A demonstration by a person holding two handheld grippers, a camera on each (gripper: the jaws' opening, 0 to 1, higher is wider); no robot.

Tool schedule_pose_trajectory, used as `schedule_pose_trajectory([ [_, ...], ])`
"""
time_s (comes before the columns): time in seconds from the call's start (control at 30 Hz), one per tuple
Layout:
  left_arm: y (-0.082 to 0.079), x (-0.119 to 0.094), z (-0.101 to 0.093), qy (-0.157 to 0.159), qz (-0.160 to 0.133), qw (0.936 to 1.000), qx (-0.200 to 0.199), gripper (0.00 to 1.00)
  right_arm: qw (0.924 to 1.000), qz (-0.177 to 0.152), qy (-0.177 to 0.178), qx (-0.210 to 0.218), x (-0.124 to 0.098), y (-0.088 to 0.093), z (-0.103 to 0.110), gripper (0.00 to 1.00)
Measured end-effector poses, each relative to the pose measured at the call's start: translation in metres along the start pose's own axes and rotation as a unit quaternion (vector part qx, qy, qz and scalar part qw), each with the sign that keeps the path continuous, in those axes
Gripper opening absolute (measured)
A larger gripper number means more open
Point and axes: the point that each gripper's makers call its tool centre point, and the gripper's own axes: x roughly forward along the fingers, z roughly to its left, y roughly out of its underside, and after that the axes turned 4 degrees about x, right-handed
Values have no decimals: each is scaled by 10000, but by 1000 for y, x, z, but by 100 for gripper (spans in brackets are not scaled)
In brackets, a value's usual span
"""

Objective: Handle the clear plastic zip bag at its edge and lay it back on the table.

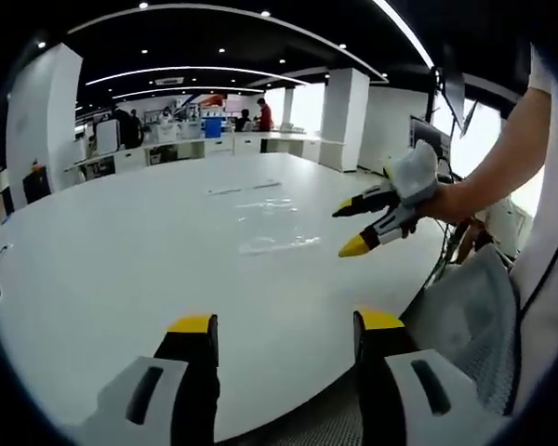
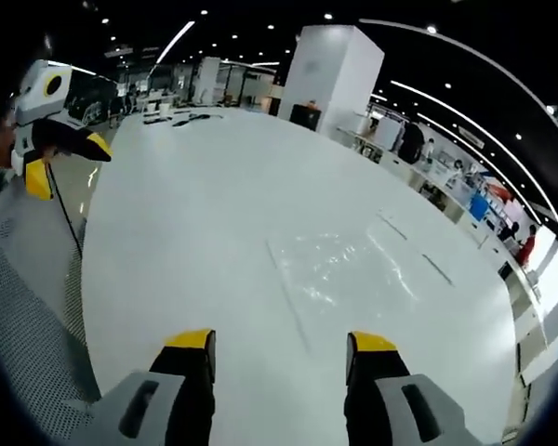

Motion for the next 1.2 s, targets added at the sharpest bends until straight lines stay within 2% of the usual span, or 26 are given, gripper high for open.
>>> schedule_pose_trajectory([
  [0.23,-5,1,6,-94,-69,9995,-277,57,9994,226,-3,-257,17,6,-13,37],
  [0.47,-5,2,7,-131,-64,9994,-322,56,9979,412,-56,-503,25,11,-17,28],
  [0.63,-5,2,8,-130,-103,9993,-345,55,9919,641,-27,-1099,31,18,-22,18],
  [0.8,-5,2,8,-124,-104,9993,-334,56,9890,746,-92,-1277,36,21,-24,16],
  [0.93,-6,2,7,-101,-132,9993,-339,55,9836,873,-158,-1571,40,25,-27,9],
  [1.2,-6,2,9,-133,-148,9992,-356,55,9781,994,-271,-1809,44,30,-30,9],
])
